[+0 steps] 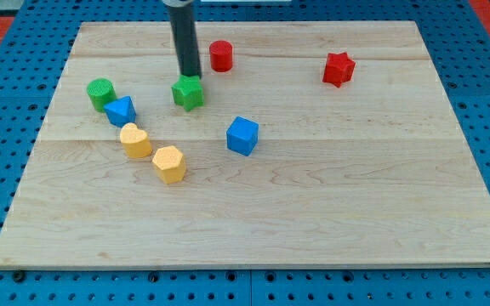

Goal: Push the green star into the blue cube

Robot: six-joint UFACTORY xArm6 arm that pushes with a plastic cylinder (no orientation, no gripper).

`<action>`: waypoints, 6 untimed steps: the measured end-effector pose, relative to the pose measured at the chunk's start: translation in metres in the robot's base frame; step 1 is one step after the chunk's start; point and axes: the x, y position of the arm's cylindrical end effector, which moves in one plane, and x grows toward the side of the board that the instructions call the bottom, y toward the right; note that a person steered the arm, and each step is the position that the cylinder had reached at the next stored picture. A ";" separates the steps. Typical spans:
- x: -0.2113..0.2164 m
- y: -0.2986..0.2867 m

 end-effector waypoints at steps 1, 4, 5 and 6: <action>0.012 0.002; 0.014 -0.028; 0.053 0.017; 0.056 0.035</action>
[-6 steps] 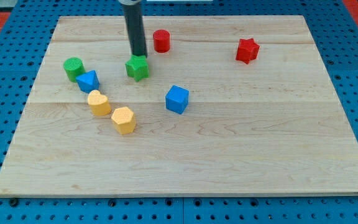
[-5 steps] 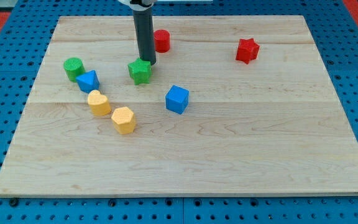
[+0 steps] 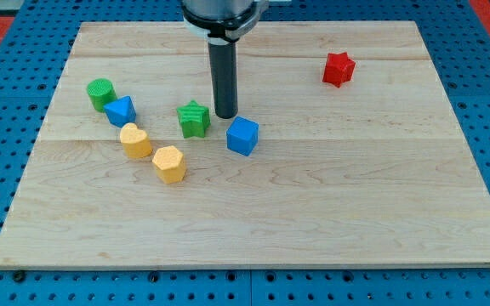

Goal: Push the green star into the blue cube

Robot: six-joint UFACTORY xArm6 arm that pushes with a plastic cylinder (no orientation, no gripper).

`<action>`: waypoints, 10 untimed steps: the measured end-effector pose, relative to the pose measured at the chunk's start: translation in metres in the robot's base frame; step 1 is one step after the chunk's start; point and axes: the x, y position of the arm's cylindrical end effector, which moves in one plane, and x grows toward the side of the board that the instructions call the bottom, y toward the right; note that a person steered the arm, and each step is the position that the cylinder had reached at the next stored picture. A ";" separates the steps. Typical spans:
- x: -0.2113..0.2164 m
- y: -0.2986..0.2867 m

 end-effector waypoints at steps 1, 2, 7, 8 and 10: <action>-0.058 -0.051; -0.051 -0.080; 0.015 -0.045; 0.024 -0.005; -0.045 -0.009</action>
